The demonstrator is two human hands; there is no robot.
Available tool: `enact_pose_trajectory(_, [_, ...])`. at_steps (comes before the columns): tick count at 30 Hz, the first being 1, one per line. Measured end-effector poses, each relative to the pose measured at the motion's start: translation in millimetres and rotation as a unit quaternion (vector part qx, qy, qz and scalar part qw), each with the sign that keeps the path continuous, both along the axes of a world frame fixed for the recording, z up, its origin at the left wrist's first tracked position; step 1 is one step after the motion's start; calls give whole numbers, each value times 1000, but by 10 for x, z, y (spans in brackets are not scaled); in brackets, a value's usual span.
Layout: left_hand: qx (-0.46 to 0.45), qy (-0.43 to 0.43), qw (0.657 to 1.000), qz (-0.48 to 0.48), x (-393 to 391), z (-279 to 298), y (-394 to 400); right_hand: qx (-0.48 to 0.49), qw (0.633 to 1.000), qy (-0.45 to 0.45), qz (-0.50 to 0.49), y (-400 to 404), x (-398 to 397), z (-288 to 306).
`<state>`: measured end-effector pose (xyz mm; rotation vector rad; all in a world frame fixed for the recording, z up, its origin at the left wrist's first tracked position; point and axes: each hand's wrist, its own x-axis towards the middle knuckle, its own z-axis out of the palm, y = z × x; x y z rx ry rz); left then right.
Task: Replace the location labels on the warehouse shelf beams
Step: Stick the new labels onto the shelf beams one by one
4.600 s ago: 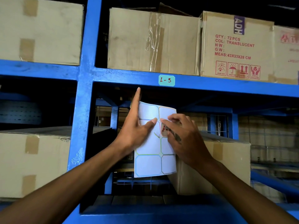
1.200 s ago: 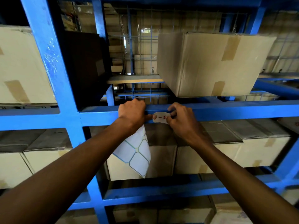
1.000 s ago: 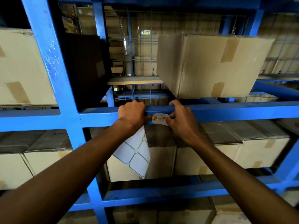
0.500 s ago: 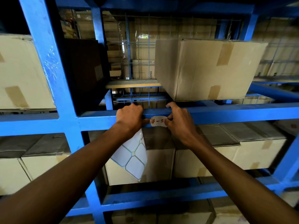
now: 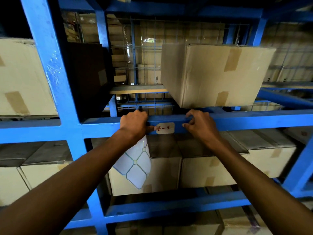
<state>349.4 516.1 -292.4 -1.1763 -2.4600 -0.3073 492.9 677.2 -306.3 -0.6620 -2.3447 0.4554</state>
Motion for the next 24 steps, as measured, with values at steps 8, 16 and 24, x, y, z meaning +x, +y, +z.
enact_pose_trajectory(8, [2, -14, 1000, 14, -62, 27, 10, 148, 986, -38, 66, -50, -106, 51])
enact_pose_trajectory(16, [-36, 7, 999, -16, -79, 44, -46, 183, 978, -61, 76, 36, -69, -66])
enact_pose_trajectory(24, [-47, 133, 989, 41, 151, -54, 35, 300, 949, -76, 62, 142, -172, -48])
